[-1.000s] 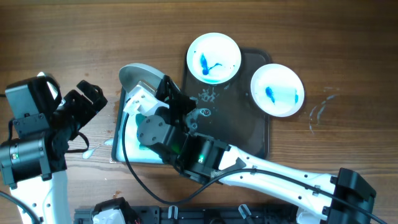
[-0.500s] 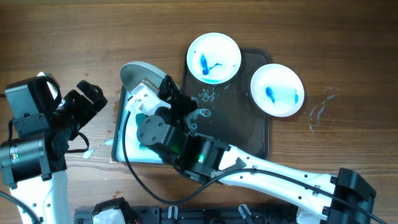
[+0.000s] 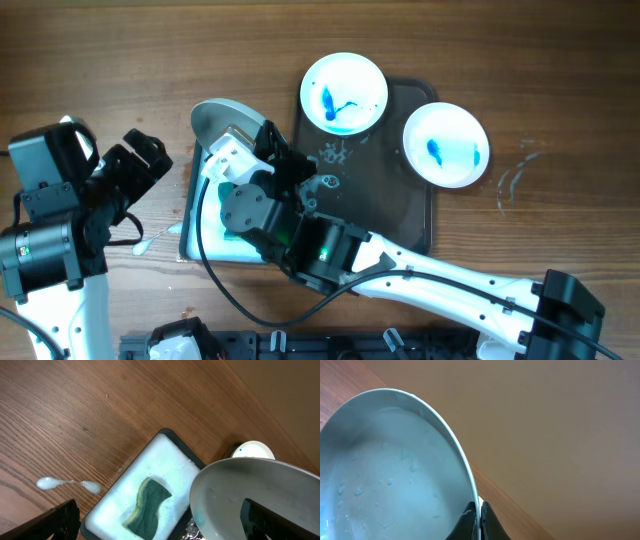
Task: Clean dirty plates on tray and stack at the side
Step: 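Lift the plate with the right gripper and tilt it over the basin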
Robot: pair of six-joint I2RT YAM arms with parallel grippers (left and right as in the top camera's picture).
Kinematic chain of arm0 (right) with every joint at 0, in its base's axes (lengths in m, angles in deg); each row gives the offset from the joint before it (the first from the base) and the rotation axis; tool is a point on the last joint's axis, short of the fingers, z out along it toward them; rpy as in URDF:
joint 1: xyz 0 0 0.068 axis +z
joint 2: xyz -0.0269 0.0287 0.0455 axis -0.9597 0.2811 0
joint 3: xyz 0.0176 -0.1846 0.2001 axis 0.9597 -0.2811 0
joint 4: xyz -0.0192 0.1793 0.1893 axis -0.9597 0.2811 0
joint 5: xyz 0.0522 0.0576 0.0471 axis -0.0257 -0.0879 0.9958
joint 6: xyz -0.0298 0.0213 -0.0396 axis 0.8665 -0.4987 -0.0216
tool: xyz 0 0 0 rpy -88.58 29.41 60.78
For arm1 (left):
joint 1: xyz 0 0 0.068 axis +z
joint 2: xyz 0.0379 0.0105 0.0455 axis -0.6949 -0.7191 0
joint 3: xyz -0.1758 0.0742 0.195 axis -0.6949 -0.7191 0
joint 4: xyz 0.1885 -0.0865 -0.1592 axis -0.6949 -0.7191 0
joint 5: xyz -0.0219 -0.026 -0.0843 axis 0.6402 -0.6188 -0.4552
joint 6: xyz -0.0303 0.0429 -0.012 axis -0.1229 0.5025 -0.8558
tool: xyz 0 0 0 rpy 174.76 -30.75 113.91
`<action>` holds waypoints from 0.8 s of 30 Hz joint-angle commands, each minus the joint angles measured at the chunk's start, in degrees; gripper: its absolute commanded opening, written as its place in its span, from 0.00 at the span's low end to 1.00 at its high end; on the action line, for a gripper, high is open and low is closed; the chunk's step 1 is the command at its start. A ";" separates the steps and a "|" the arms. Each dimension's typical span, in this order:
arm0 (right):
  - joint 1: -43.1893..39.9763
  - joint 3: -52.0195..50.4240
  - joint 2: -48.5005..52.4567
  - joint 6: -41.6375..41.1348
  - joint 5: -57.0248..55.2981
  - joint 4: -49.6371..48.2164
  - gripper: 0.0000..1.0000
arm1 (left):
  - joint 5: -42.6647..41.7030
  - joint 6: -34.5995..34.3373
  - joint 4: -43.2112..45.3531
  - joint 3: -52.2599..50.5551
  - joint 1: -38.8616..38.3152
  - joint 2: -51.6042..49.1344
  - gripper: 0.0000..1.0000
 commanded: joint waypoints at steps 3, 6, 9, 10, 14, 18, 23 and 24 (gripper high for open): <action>-0.42 1.07 0.48 -0.26 -0.55 -0.68 0.04 | -0.90 -0.55 0.11 0.57 0.37 0.04 1.00; -0.42 1.07 0.48 -0.04 -0.72 -0.74 0.04 | -0.90 -0.55 0.11 0.57 0.37 0.04 1.00; -0.42 1.07 0.50 0.74 1.31 -1.05 0.04 | -0.90 -0.55 0.13 0.57 0.37 0.04 1.00; -0.46 1.07 0.48 -0.09 0.55 -1.49 0.04 | -0.90 -0.55 0.11 0.57 0.37 0.04 1.00; -0.52 1.07 0.50 -1.81 -0.72 0.35 0.04 | -0.90 -0.55 0.11 0.57 0.37 0.04 1.00; -0.68 1.05 0.63 -5.20 -1.01 -0.13 0.04 | -0.90 -0.55 0.11 0.57 0.37 0.04 1.00; -2.16 1.07 0.63 -3.98 -0.31 -2.40 0.04 | -0.90 -0.55 0.11 0.57 0.37 0.04 1.00; -2.29 1.07 0.63 -4.04 -0.33 -2.32 0.04 | -0.90 -0.55 0.13 0.57 0.37 0.04 1.00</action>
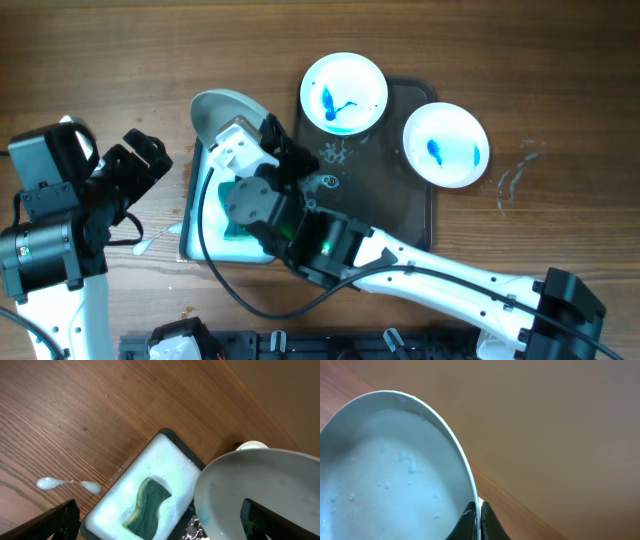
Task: Clean dirty plates on tray and stack at the side
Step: 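Lift the plate with the right gripper and tilt it over the basin, then carry the plate right and set it on the table beside the tray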
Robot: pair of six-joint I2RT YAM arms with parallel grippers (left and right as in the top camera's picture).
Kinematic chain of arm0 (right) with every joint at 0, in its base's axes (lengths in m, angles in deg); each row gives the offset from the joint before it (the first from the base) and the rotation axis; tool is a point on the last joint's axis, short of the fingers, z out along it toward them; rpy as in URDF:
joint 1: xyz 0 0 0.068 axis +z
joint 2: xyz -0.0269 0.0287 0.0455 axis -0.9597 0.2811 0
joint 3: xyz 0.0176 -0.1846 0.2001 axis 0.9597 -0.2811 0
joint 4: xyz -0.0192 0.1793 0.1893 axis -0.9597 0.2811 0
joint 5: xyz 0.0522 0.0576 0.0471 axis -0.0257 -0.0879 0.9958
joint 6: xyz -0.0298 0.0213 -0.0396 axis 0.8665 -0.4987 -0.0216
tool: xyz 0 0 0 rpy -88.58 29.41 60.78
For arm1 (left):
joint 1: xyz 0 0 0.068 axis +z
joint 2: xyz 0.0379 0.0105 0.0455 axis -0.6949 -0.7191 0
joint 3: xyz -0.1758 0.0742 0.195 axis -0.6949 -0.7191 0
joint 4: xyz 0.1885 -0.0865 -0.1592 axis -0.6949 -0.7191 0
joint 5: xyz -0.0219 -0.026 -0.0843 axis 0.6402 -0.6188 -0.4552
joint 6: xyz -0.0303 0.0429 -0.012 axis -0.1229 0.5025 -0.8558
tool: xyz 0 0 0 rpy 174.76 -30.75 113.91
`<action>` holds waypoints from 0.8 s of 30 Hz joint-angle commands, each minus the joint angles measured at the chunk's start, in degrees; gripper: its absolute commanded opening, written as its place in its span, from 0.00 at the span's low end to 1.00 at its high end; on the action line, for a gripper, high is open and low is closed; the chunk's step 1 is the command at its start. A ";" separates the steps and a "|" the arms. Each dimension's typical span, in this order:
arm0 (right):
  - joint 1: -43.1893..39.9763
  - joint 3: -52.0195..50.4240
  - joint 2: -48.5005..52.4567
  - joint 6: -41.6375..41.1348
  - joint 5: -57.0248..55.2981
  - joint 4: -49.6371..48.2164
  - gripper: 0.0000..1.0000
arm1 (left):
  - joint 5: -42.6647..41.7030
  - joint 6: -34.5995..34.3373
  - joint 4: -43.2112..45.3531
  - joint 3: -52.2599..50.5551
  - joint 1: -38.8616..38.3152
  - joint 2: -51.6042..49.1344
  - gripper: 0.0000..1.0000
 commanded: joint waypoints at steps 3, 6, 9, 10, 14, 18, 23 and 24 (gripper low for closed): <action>-0.57 1.07 0.61 -5.14 2.05 0.68 0.04 | -0.90 -0.52 0.11 0.57 0.37 0.04 1.00; -1.79 1.03 0.61 -2.69 1.79 1.05 0.04 | -0.90 -0.52 0.11 0.57 0.37 0.04 1.00; -2.25 1.03 0.61 -2.40 1.92 1.16 0.04 | -0.90 -0.52 0.11 0.57 0.37 0.04 1.00; -2.27 1.03 0.61 -2.21 1.27 2.05 0.04 | -0.90 -0.52 0.11 0.57 0.37 0.04 1.00; -4.87 1.03 0.61 -24.39 6.67 11.06 0.04 | -0.90 -0.52 0.13 0.57 0.37 0.04 1.00; -20.74 1.03 -0.81 -54.03 41.55 30.10 0.04 | -0.90 -0.52 0.11 0.57 0.37 0.04 1.00; -45.38 1.03 -10.19 -54.05 64.89 40.74 0.04 | -0.90 -0.52 0.11 0.57 0.37 0.04 1.00; -50.18 1.03 -11.82 -53.94 65.57 42.80 0.04 | -0.90 -0.52 0.11 0.57 0.37 0.04 1.00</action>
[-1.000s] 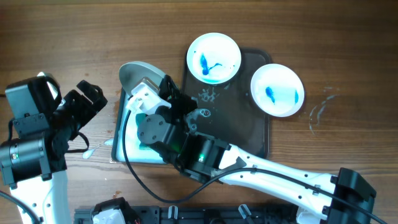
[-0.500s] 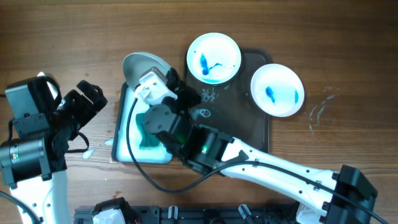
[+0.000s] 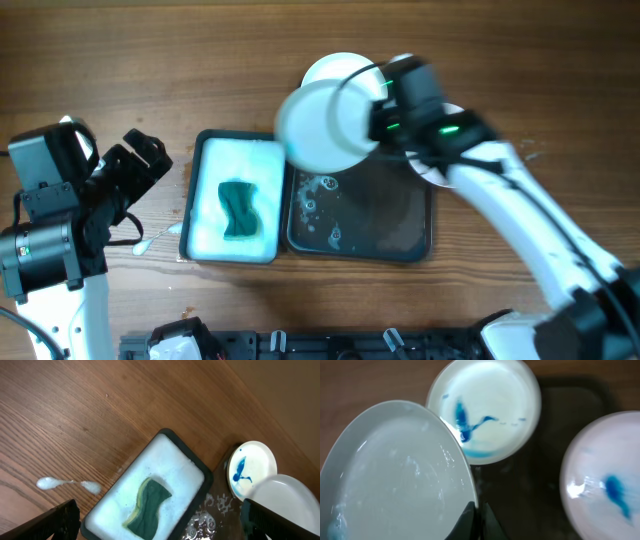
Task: Clean dirty plates on tray and stack at the side
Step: 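Carry the plate right and set it on the table beside the tray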
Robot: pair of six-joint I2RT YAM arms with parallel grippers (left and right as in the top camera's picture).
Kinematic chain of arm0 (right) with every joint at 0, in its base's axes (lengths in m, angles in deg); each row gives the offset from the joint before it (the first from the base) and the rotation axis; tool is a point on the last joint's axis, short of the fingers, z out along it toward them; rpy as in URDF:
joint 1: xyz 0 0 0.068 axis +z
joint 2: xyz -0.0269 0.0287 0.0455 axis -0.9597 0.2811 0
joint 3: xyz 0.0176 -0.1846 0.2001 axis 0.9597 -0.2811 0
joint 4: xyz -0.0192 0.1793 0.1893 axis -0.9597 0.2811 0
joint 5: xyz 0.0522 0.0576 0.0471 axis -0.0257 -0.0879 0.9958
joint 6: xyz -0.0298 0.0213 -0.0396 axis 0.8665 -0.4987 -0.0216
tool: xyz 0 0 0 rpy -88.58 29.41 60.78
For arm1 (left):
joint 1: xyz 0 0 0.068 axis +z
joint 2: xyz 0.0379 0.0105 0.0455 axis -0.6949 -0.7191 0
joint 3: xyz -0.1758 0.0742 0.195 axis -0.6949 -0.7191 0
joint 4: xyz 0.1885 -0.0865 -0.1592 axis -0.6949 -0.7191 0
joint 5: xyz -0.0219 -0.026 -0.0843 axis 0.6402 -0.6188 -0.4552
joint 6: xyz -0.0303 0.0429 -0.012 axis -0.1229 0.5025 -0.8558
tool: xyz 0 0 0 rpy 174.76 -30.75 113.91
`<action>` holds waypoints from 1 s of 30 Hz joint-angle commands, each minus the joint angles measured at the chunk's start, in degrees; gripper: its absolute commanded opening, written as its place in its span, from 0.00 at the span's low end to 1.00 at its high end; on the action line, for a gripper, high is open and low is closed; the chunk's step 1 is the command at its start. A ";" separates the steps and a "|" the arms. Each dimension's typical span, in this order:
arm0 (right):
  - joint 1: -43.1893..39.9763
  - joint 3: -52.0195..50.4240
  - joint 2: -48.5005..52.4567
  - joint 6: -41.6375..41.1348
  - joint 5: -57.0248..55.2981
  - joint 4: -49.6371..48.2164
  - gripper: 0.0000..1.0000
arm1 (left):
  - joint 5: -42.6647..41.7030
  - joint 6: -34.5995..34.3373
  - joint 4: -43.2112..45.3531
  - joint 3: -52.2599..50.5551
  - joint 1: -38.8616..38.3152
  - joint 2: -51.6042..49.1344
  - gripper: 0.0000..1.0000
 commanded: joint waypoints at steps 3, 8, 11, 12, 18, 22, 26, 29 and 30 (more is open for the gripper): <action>-25.73 0.39 -8.13 -1.77 10.21 11.69 0.04 | -0.87 -0.52 0.13 0.55 0.37 0.07 1.00; -52.11 0.22 -2.21 3.82 9.94 19.26 0.04 | -0.87 -0.52 0.13 0.55 0.37 0.07 1.00; -62.71 0.17 4.83 3.82 1.25 19.69 0.04 | -0.87 -0.52 0.11 0.55 0.37 0.07 1.00; -64.11 0.17 6.32 3.82 -0.22 19.56 0.04 | -0.87 -0.52 0.11 0.55 0.37 0.07 1.00; -65.88 0.15 13.60 12.96 3.34 18.82 0.31 | -0.87 -0.52 0.11 0.55 0.37 0.07 1.00; -58.01 0.15 6.95 18.47 12.33 18.86 0.38 | -0.87 -0.52 0.11 0.55 0.37 0.07 1.00; -45.72 -1.62 5.55 24.13 16.02 16.98 0.71 | -0.87 -0.52 0.13 0.55 0.37 0.07 1.00; -39.76 -8.17 5.77 20.94 15.82 10.34 0.79 | -0.87 -0.52 0.11 0.55 0.37 0.07 1.00; -39.10 -9.68 5.86 18.53 15.85 10.99 0.77 | -0.87 -0.52 0.13 0.55 0.37 0.07 1.00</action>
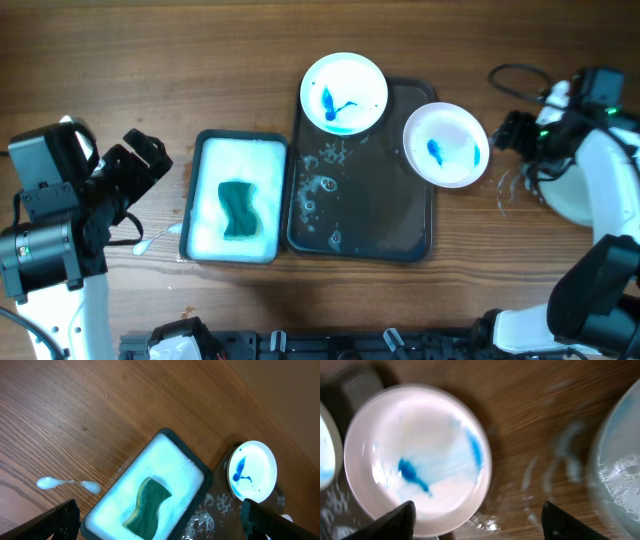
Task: Clean dirty plates on tray and stack at the side
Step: 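Carry the plate right and set it on the table beside the tray, then drag the right-side plate to the tray center with the right gripper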
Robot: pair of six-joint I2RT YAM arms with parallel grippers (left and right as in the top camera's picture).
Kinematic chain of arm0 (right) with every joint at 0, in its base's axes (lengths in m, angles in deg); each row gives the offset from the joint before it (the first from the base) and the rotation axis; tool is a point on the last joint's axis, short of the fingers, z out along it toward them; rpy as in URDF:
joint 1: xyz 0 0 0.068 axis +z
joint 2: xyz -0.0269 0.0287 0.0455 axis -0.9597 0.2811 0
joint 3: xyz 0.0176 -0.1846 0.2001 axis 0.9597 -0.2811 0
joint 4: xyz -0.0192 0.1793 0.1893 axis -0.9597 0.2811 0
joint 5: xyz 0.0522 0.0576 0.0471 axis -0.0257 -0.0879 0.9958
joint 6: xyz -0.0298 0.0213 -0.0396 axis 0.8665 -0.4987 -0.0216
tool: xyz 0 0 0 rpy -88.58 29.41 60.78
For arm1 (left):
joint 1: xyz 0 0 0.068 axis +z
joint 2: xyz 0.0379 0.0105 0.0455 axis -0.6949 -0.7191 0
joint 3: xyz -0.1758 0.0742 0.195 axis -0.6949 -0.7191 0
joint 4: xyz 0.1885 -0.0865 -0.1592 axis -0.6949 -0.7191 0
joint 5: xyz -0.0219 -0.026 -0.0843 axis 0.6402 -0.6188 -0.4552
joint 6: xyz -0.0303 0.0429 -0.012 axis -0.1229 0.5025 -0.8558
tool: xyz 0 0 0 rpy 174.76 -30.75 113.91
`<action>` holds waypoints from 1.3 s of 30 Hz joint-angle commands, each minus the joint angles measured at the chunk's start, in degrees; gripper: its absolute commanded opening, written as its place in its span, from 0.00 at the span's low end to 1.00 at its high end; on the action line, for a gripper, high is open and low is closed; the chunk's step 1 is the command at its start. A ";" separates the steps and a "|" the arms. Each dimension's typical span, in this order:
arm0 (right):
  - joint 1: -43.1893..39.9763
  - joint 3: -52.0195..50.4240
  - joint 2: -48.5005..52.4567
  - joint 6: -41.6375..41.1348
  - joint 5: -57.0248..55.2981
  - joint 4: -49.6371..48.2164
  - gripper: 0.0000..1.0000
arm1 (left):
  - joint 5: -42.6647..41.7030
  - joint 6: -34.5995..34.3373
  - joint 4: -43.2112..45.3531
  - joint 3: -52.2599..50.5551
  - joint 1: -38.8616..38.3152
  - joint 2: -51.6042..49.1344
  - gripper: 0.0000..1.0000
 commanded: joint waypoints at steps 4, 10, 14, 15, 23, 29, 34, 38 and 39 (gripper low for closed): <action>2.45 -10.23 0.13 -7.96 1.40 3.50 0.78 | -0.87 -0.52 0.15 0.55 0.37 0.07 1.00; 2.45 -25.33 0.13 -15.47 11.78 -16.94 0.60 | -0.87 -0.52 0.13 0.55 0.37 0.07 1.00; 2.45 -25.09 -0.24 -10.97 17.62 -15.10 0.50 | -0.87 -0.52 0.13 0.55 0.37 0.07 1.00; 2.45 -24.09 -1.22 -8.85 19.15 -12.50 0.50 | -0.87 -0.52 0.13 0.55 0.37 0.07 1.00; 2.93 -21.31 -7.67 -22.01 7.76 -16.06 0.50 | -0.87 -0.52 0.13 0.55 0.37 0.07 1.00; 9.46 -22.60 2.10 -25.73 5.16 -25.99 0.47 | -0.87 -0.52 0.13 0.55 0.37 0.07 1.00; 9.62 -22.32 1.11 -26.47 3.54 -24.81 0.04 | -0.87 -0.52 0.13 0.55 0.37 0.07 1.00; 9.79 -19.34 -5.07 -6.64 4.37 -21.16 0.04 | -0.87 -0.52 0.13 0.55 0.37 0.07 1.00; 9.94 -19.08 -6.14 -3.45 4.72 -20.70 0.04 | -0.87 -0.52 0.15 0.55 0.37 0.07 1.00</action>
